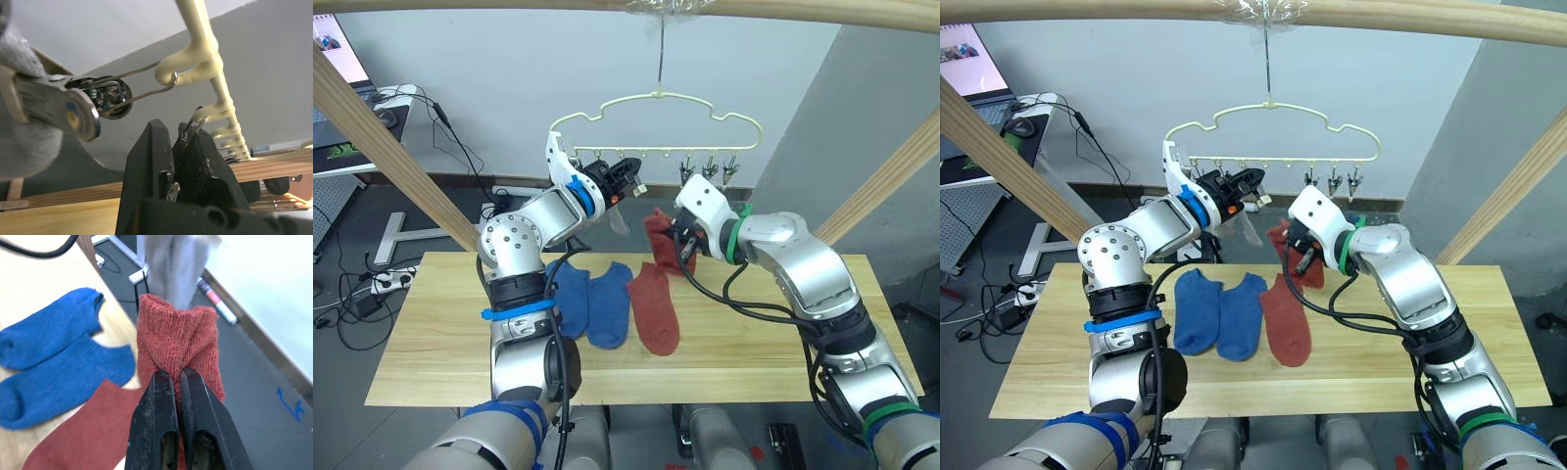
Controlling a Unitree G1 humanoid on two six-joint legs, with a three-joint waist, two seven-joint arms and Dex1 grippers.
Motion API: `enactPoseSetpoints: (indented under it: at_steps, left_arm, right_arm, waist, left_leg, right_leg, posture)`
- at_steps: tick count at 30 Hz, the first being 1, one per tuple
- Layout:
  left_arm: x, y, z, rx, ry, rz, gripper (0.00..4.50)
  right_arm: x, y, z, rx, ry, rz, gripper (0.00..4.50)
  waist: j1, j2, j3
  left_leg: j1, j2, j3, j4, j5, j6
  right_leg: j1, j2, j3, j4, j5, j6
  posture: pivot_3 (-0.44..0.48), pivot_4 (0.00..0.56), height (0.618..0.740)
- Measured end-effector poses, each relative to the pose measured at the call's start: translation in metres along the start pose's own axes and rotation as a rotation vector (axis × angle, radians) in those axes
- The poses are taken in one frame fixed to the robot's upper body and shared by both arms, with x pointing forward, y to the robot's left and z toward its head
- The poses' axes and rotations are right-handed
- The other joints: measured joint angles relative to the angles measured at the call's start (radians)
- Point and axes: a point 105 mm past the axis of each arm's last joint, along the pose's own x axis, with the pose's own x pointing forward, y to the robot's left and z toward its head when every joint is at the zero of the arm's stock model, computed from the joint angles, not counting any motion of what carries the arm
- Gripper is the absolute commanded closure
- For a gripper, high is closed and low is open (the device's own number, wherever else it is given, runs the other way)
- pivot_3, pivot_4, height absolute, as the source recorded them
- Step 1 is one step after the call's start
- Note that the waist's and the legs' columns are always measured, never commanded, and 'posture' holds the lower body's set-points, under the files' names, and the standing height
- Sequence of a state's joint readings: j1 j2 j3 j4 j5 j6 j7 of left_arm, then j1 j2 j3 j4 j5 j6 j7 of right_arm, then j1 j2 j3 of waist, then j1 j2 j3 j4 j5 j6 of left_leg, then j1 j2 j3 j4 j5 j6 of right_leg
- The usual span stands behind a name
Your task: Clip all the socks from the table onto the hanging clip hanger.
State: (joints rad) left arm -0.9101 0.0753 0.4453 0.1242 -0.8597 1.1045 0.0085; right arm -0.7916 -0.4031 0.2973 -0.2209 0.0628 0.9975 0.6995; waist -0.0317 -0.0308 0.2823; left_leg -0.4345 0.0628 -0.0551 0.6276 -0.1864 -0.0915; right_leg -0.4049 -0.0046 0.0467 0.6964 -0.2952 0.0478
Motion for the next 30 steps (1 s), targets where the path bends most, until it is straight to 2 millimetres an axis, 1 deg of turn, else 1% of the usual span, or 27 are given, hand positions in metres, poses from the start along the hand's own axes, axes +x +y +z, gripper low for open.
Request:
enactPoseSetpoints:
  at_steps: [7, 13, 20, 25, 30]
  left_arm:
    - [0.001, -0.001, -0.002, 0.007, 0.006, -0.001, 4.30]
    - [0.003, -0.003, -0.001, 0.016, -0.003, -0.002, 4.30]
    - [0.003, -0.002, -0.001, 0.017, -0.007, 0.001, 4.30]
    - [0.003, -0.002, -0.001, 0.017, -0.011, 0.002, 4.30]
    - [0.004, -0.003, -0.003, 0.024, -0.005, 0.001, 4.30]
  right_arm:
    - [0.005, -0.007, 0.017, -0.030, -0.040, -0.006, 4.48]
    - [0.011, -0.001, 0.027, -0.049, -0.062, 0.028, 4.48]
    - [0.017, 0.005, 0.028, -0.052, -0.063, 0.050, 4.48]
    - [0.019, -0.001, 0.037, -0.066, -0.078, 0.029, 4.48]
    - [0.019, -0.006, 0.034, -0.066, -0.069, 0.017, 4.48]
  waist:
    - [0.000, 0.000, 0.000]
    - [0.000, 0.000, 0.000]
    - [0.000, 0.000, 0.000]
    - [0.001, 0.000, 0.000]
    - [0.001, 0.000, 0.000]
  left_leg:
    - [0.000, 0.000, 0.000, 0.000, 0.000, 0.000]
    - [0.000, 0.000, 0.000, 0.000, 0.000, -0.001]
    - [0.000, 0.000, 0.000, 0.000, 0.000, -0.001]
    - [0.000, 0.000, 0.000, 0.000, 0.000, 0.000]
    - [0.000, 0.000, 0.000, 0.000, 0.000, 0.000]
  right_leg:
    - [0.000, 0.000, 0.000, 0.000, 0.000, 0.000]
    - [0.000, 0.000, 0.000, 0.000, 0.000, 0.000]
    - [0.000, 0.000, 0.000, 0.000, 0.000, 0.000]
    - [0.000, 0.000, 0.000, 0.000, 0.000, 0.000]
    - [0.000, 0.000, 0.000, 0.000, 0.000, 0.000]
  posture:
    - [-0.004, 0.218, 0.740]
    - [0.001, 0.217, 0.740]
    - [0.003, 0.217, 0.740]
    - [0.003, 0.217, 0.740]
    - [0.003, 0.217, 0.740]
